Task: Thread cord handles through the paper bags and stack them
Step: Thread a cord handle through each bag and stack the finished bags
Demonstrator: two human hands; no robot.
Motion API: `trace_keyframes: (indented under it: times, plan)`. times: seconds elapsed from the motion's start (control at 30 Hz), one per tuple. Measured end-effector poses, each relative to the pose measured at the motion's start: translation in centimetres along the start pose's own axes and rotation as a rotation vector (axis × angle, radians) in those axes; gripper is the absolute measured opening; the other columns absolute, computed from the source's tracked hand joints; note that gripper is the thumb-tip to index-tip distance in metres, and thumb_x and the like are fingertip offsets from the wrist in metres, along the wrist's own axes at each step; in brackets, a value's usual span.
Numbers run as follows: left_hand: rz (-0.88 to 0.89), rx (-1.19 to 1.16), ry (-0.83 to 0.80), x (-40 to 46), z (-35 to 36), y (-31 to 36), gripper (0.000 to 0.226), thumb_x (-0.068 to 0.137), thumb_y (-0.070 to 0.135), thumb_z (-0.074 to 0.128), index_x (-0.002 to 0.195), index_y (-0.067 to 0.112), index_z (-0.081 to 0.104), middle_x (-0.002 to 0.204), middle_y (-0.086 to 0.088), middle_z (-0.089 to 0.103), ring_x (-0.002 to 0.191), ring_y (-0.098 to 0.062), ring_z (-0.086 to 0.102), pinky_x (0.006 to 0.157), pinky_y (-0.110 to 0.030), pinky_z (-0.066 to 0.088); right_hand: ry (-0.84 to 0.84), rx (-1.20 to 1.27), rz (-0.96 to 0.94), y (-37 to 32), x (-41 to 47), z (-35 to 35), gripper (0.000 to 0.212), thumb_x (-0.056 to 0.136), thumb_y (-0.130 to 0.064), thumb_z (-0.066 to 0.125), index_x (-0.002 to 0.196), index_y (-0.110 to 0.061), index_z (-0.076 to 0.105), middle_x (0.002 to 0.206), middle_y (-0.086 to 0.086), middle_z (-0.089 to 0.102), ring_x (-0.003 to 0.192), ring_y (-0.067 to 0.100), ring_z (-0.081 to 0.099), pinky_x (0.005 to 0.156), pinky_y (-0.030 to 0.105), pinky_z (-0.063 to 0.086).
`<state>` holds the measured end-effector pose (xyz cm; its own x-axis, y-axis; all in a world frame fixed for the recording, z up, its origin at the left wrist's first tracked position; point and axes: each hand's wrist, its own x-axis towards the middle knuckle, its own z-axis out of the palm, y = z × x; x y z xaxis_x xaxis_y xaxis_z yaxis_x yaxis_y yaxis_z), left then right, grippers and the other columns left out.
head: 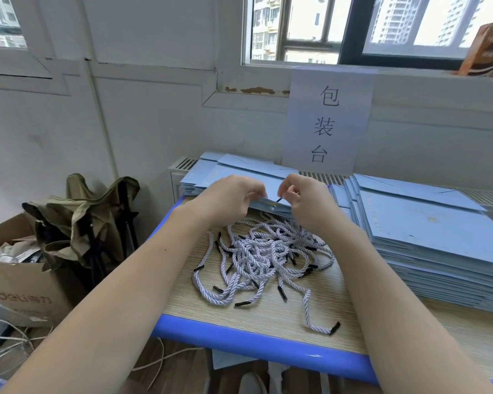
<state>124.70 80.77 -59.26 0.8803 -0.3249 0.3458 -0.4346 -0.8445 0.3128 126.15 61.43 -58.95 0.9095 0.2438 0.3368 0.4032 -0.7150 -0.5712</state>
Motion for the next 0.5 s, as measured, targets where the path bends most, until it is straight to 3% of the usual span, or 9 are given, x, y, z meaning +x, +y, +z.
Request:
trace_keyframes:
  times: [0.2,0.37,0.5]
  plan:
    - [0.029,-0.017,0.049,-0.01,-0.09,-0.09,0.01,0.093,0.018,0.066,0.097,0.024,0.072,0.1,0.006,0.072,0.094,-0.011,0.059,0.089,-0.037,0.05,-0.038,-0.015,-0.033,-0.11,0.0,0.59,0.021,0.1,-0.003,0.052,0.091,-0.019,0.063,0.089,0.001,0.056,0.069,0.008,0.047,0.056,0.024,0.039]
    - [0.044,-0.021,0.088,0.1,-0.18,-0.05,0.005,0.093,0.02,0.067,0.091,0.023,0.071,0.078,0.012,0.063,0.072,-0.009,0.052,0.075,-0.034,0.047,-0.026,-0.007,-0.106,-0.26,-0.11,0.56,0.018,0.099,-0.008,0.057,0.089,-0.02,0.067,0.09,0.001,0.06,0.071,0.013,0.051,0.059,0.022,0.038]
    - [0.062,0.003,0.105,0.05,-0.23,0.15,0.006,0.094,0.024,0.065,0.095,0.022,0.07,0.083,0.01,0.065,0.077,-0.016,0.053,0.077,-0.037,0.049,-0.001,0.047,-0.094,-0.25,-0.25,0.26,0.012,0.095,-0.009,0.066,0.09,-0.017,0.073,0.075,-0.009,0.059,0.062,0.003,0.049,0.056,0.018,0.037]
